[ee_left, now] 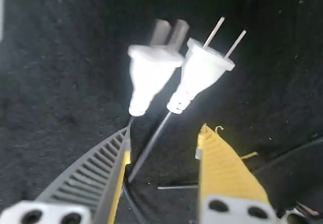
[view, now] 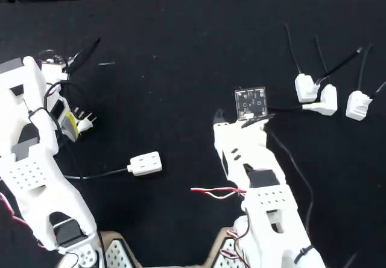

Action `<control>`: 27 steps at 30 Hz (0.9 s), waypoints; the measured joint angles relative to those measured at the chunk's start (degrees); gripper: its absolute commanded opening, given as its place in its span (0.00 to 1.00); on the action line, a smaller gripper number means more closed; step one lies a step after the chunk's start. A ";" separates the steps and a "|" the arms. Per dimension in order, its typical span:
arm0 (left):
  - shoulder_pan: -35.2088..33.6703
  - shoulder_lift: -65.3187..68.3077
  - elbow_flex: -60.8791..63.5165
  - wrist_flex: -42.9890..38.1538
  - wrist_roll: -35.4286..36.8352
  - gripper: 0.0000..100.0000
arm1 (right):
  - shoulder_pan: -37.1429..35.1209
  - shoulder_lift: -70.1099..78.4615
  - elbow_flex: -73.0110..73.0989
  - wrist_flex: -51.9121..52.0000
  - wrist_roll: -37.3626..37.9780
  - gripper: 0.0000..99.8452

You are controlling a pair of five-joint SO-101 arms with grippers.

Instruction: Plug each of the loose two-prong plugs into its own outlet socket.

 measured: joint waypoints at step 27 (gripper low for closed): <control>1.85 1.05 -1.41 -9.14 0.00 0.23 | 0.00 0.00 0.00 0.00 0.00 0.27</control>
